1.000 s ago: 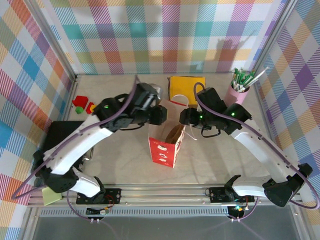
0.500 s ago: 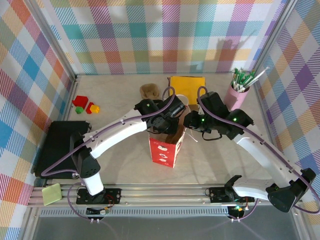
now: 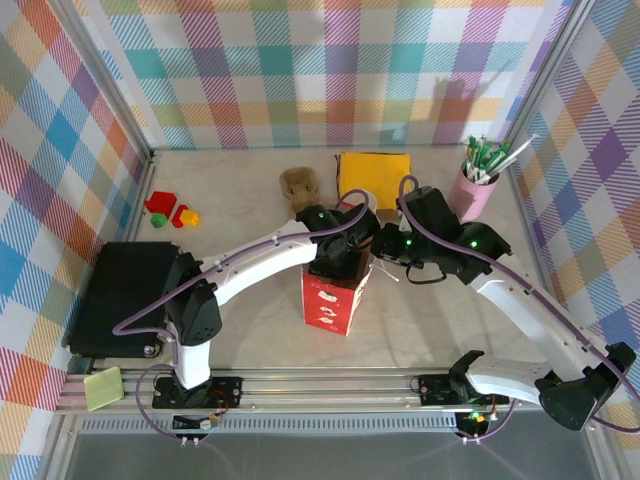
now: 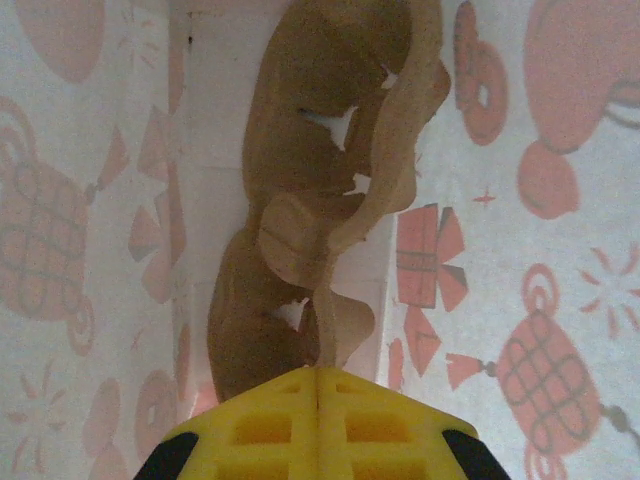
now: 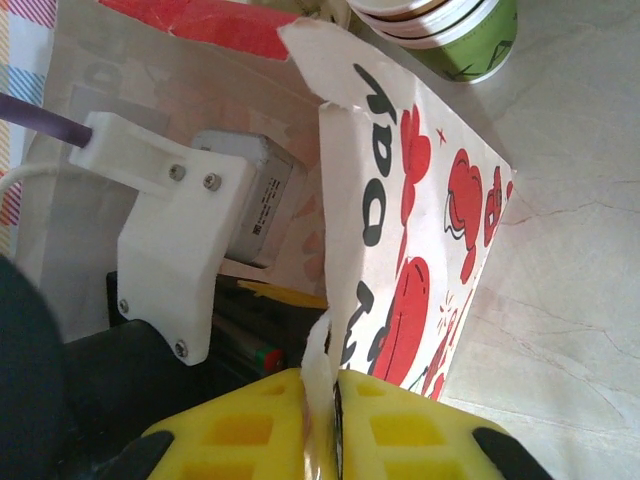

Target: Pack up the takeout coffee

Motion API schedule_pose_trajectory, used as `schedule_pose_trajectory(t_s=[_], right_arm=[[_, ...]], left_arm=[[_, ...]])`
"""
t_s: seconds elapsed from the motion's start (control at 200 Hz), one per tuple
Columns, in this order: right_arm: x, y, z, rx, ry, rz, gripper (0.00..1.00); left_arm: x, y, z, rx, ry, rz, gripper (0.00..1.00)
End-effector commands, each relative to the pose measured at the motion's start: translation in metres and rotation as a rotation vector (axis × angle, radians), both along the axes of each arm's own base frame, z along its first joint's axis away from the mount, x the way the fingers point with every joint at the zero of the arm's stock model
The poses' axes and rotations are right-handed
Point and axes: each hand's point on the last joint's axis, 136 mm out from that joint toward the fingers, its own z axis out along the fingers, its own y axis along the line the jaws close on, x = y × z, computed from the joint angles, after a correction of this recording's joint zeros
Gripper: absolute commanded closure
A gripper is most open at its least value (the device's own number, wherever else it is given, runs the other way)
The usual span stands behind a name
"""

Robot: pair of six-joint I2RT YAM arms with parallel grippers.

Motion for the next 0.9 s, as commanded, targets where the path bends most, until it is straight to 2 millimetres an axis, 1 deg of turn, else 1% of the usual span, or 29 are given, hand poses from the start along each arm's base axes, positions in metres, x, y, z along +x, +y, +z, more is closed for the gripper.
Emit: schedule_pose_trajectory(t_s=[0.0, 0.26, 0.395, 0.895], right_arm=[[-0.003, -0.004, -0.002, 0.005, 0.001, -0.013, 0.85], [-0.004, -0.006, -0.003, 0.006, 0.000, -0.017, 0.88], [-0.004, -0.005, -0.002, 0.012, 0.001, -0.016, 0.89], [-0.001, -0.001, 0.005, 0.026, -0.020, -0.006, 0.92]], left_arm=[[-0.007, 0.008, -0.017, 0.024, 0.051, -0.001, 1.00], [-0.012, 0.011, -0.050, 0.034, 0.114, -0.001, 1.00], [-0.014, 0.010, -0.065, 0.038, 0.137, -0.007, 1.00], [-0.023, 0.019, -0.115, 0.106, 0.213, -0.005, 1.00]])
